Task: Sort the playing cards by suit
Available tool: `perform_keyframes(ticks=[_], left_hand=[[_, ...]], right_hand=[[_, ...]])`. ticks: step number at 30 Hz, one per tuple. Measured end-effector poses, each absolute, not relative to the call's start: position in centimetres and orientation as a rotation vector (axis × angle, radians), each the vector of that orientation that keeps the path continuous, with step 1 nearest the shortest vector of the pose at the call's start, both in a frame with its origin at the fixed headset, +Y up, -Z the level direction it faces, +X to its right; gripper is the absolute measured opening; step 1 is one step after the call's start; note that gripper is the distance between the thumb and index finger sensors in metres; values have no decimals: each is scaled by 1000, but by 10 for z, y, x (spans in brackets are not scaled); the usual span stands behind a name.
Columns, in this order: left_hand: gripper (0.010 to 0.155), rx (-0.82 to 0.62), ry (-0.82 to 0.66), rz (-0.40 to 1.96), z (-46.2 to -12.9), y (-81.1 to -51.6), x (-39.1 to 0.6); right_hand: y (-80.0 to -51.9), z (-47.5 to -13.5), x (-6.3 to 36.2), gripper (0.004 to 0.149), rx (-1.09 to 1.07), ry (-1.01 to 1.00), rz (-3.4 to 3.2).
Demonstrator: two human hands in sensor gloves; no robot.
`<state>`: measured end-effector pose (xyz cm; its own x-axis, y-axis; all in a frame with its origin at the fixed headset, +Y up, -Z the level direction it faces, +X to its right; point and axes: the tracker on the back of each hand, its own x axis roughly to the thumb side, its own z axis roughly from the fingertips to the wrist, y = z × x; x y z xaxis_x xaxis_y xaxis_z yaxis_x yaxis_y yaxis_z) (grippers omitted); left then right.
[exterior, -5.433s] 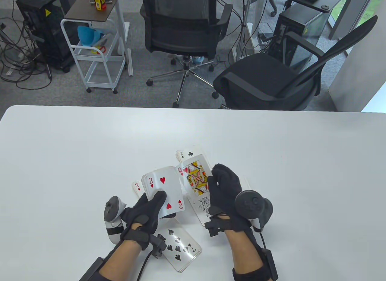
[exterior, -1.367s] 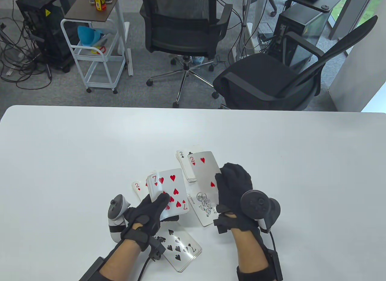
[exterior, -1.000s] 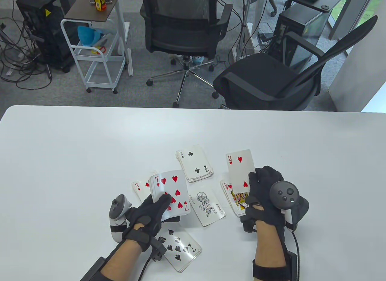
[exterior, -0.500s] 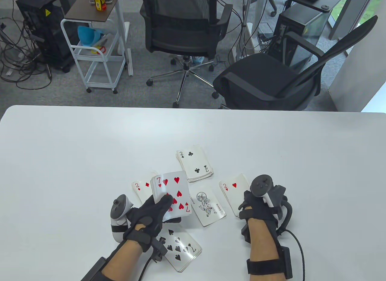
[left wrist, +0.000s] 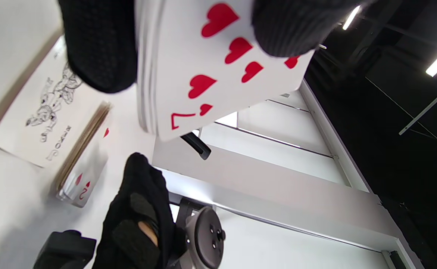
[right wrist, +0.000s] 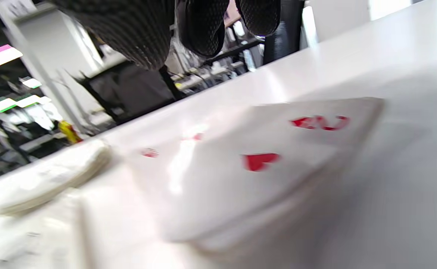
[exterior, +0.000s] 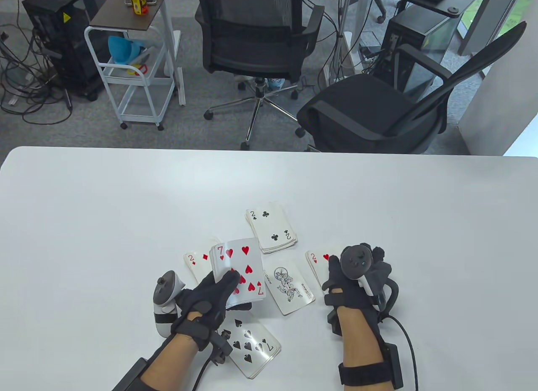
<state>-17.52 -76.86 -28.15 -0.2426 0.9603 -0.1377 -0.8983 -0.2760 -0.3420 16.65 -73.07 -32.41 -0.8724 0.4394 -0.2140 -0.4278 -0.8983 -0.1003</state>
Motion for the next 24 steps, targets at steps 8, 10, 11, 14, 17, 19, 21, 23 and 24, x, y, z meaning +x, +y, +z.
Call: perform_keyframes(ticks=[8, 10, 11, 14, 17, 19, 21, 23, 24], left_hand=[[53, -369, -212, 1814, -282, -768, -177], [53, -368, -211, 1812, -282, -769, -177], [52, -367, -209, 1812, -282, -768, -177], [52, -366, -209, 1809, -282, -768, -178], [52, -367, -210, 1804, -282, -768, -177], [52, -360, -203, 1805, -282, -769, -179], [52, -347, -193, 1810, -283, -769, -181], [52, -328, -187, 1817, -283, -767, -184], [52, -322, -187, 1820, -283, -767, -184]], right_hand=[[-703, -307, 120, 51, 13, -224, 2463], [-697, -301, 107, 51, 94, -261, 2431], [-694, -297, 100, 50, 140, -281, 2411], [-693, -292, 85, 50, 222, -288, 2358], [-695, -289, 74, 51, 291, -262, 2343], [-697, -288, 68, 49, 318, -267, 2335], [-697, -287, 66, 49, 344, -288, 2295], [-696, -286, 65, 51, 355, -290, 2263], [-696, -286, 65, 52, 361, -284, 2264]])
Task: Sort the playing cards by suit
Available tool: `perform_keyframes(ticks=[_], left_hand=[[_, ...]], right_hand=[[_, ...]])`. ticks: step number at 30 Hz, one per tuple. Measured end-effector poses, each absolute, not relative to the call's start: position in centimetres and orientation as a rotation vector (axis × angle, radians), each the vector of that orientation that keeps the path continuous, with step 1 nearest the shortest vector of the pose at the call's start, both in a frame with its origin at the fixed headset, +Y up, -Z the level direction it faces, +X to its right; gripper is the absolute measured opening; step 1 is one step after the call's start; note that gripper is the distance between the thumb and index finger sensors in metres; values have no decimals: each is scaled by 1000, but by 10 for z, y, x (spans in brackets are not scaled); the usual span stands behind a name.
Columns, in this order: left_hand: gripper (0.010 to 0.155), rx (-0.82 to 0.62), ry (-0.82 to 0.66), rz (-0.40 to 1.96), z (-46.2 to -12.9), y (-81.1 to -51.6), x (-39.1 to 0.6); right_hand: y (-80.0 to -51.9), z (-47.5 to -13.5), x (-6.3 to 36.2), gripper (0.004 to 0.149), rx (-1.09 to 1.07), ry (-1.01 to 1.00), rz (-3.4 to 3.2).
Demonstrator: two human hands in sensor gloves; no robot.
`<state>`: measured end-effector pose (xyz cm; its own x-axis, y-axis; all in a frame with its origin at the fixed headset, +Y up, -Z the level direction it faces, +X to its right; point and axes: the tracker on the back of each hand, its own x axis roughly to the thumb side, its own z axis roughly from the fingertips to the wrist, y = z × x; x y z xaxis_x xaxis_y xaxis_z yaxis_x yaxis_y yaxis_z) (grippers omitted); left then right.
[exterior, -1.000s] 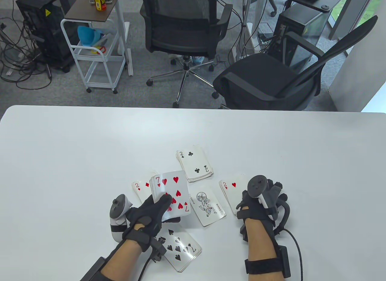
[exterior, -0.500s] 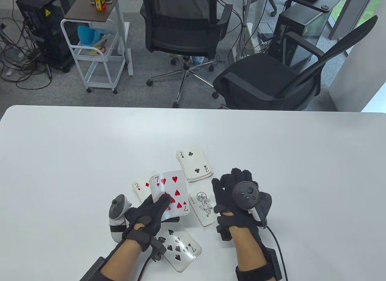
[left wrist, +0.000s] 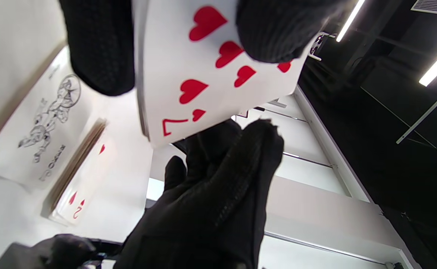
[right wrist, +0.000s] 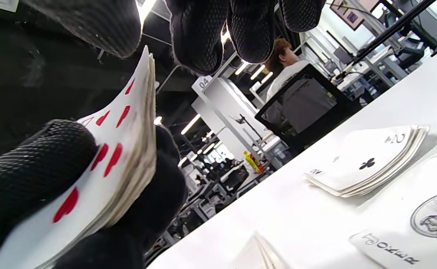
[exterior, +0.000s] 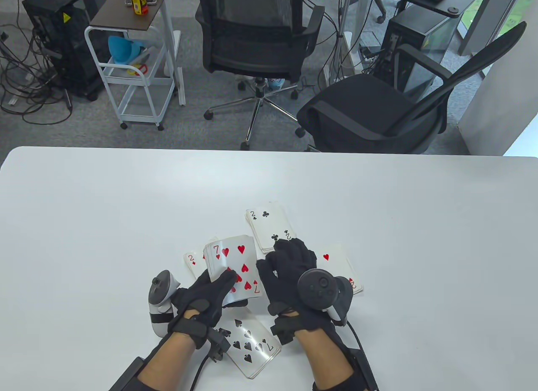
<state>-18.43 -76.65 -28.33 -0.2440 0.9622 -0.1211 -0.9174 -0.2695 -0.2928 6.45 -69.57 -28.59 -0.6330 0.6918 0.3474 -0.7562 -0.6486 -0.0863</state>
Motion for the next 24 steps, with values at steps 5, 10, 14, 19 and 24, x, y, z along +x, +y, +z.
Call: perform_keyframes(ticks=[5, 10, 14, 19, 24], left_hand=[[52, -279, -181, 1828, -283, -765, -185], [51, -259, -181, 1843, -283, -765, -187], [51, -245, -203, 1848, -282, -759, -188], [51, -240, -231, 1808, -282, -754, -190], [53, -252, -228, 1810, -282, -755, -189]], right_hand=[[-701, -283, 49, 60, 459, -183, 2324], [-701, -278, 38, 64, 486, -251, 2336], [-700, -274, 37, 58, 459, -351, 2312], [-700, -275, 39, 52, 481, -395, 2260], [-699, -275, 42, 43, 467, -398, 2225]])
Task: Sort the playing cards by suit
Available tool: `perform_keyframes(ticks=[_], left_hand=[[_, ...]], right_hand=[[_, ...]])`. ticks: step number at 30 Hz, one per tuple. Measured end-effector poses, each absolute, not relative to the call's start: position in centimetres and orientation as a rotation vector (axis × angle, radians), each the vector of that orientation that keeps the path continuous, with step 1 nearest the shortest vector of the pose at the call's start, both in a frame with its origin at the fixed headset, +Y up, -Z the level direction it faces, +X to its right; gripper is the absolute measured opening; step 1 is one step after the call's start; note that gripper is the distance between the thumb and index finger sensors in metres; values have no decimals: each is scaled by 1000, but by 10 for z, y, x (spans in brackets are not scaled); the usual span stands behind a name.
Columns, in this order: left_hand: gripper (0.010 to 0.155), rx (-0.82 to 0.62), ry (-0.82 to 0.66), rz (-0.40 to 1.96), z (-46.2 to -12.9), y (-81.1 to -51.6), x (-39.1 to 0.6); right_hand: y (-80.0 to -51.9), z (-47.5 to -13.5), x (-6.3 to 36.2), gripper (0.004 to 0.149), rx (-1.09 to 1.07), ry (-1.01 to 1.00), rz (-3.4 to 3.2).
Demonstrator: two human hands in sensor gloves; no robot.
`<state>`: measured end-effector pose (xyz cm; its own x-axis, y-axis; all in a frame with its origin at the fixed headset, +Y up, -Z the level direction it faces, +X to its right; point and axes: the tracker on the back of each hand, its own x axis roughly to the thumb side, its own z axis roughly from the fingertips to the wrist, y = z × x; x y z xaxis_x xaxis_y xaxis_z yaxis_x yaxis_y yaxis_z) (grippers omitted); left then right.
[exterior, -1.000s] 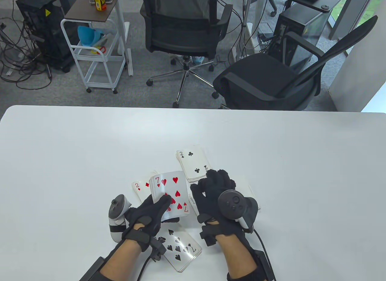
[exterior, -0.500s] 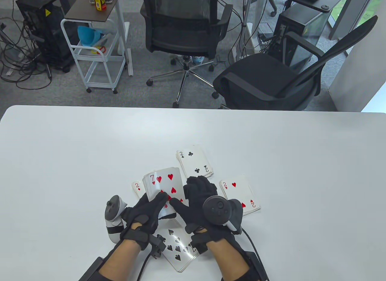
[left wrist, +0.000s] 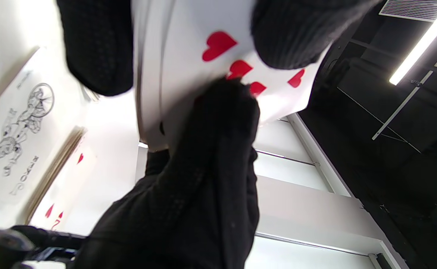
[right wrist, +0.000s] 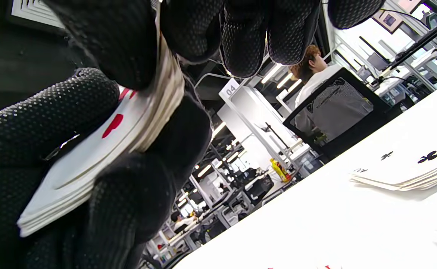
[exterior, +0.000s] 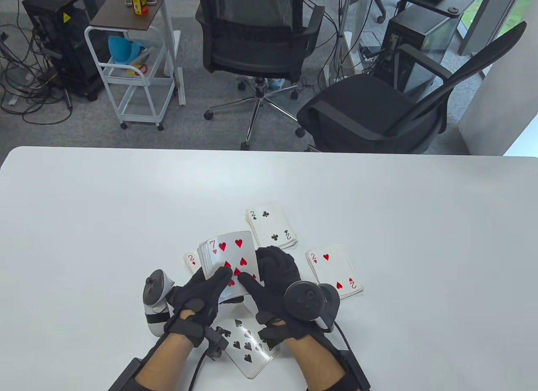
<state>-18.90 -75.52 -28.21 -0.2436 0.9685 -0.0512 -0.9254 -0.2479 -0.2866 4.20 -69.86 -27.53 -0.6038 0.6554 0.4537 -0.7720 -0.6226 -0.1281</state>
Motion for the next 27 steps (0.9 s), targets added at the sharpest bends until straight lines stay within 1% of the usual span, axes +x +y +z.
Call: perform_keyframes(ticks=[3, 5, 11, 14, 17, 27], left_hand=[[53, -262, -227, 1810, -282, -756, -188], [54, -271, -226, 1819, -282, -756, -187], [54, -277, -229, 1825, -281, -756, -186], [54, -286, -226, 1831, -281, -757, -186], [54, -288, -229, 1823, -281, -757, -185], [53, -290, -229, 1825, -281, -757, -184]], right_hand=[[-697, -276, 45, 38, 460, -417, 2221], [-696, -276, 48, 37, 451, -434, 2224], [-696, -276, 50, 38, 406, -455, 2232], [-695, -276, 51, 44, 387, -471, 2225], [-694, -276, 52, 45, 386, -471, 2221], [-692, -279, 62, 38, 366, -488, 2236]])
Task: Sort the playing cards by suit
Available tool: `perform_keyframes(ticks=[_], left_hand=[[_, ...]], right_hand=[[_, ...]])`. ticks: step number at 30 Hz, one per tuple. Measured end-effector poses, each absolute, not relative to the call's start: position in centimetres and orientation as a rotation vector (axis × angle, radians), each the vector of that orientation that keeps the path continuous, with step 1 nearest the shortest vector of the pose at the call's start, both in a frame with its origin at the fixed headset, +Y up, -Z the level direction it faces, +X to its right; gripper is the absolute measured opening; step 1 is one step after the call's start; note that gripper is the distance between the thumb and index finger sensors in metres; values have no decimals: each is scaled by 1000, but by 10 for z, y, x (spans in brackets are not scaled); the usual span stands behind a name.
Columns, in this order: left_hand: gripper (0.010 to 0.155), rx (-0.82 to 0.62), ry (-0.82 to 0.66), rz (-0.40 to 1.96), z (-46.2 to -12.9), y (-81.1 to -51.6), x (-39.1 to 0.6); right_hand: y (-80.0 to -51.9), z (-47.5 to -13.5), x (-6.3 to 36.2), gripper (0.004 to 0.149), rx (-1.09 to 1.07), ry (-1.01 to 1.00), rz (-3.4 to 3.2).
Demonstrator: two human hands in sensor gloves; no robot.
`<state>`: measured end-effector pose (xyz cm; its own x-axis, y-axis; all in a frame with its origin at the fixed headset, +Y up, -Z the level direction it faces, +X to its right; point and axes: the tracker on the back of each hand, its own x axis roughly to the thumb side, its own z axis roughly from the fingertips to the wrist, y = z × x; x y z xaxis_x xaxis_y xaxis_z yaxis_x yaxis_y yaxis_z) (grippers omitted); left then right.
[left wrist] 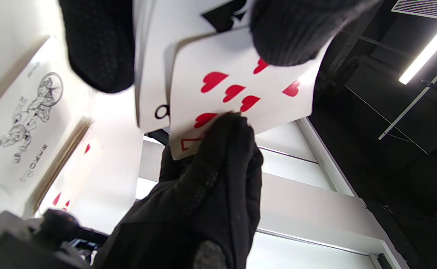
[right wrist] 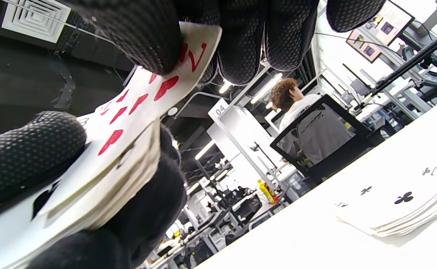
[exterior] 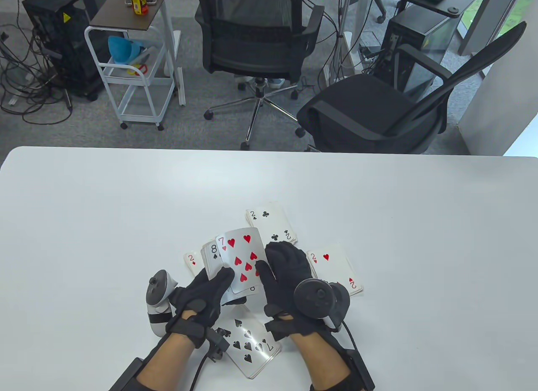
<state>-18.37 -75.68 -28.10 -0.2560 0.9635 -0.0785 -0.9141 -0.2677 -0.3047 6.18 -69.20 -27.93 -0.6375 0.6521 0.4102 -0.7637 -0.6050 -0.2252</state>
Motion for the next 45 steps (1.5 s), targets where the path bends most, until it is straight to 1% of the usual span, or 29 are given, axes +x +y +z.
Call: perform_keyframes(ticks=[4, 9, 12, 14, 17, 19, 23, 24, 26, 30, 31, 32, 34, 37, 41, 43, 45], left_hand=[[52, -291, -231, 1829, -281, -757, -184], [52, -291, -237, 1840, -282, -756, -184], [52, -295, -241, 1834, -281, -756, -183], [52, -299, -242, 1834, -281, -756, -183], [52, -301, -241, 1831, -281, -757, -182], [52, -300, -239, 1833, -281, -757, -182], [52, -308, -239, 1829, -281, -758, -180], [52, -309, -238, 1828, -281, -758, -179], [52, -311, -236, 1827, -281, -758, -179], [52, -311, -232, 1826, -281, -758, -180], [52, -310, -229, 1827, -281, -758, -180], [52, -311, -228, 1829, -281, -758, -180], [52, -313, -228, 1827, -281, -758, -180], [52, -316, -229, 1826, -281, -759, -179], [52, -320, -232, 1823, -280, -759, -178], [52, -320, -231, 1824, -280, -759, -179], [52, -321, -229, 1825, -281, -759, -179]], right_hand=[[-689, -284, 77, 37, 296, -514, 2233], [-686, -293, 119, 37, 114, -564, 2212], [-688, -297, 151, 37, -27, -617, 2199], [-689, -299, 169, 37, -117, -615, 2240], [-694, -301, 195, 36, -258, -603, 2296], [-700, -300, 206, 36, -330, -656, 2271], [-710, -308, 221, 36, -415, -443, 2397], [-713, -311, 222, 36, -424, -336, 2428], [-719, -316, 221, 35, -413, -158, 2448], [-728, -322, 216, 35, -381, 8, 2462], [-732, -324, 213, 35, -377, 147, 2494], [-735, -325, 210, 35, -383, 205, 2507], [-741, -327, 206, 35, -420, 236, 2555], [-750, -332, 200, 36, -503, 221, 2707], [-758, -335, 196, 44, -526, 222, 2725], [-758, -335, 196, 50, -536, 225, 2737], [-756, -334, 196, 52, -565, 195, 2759]])
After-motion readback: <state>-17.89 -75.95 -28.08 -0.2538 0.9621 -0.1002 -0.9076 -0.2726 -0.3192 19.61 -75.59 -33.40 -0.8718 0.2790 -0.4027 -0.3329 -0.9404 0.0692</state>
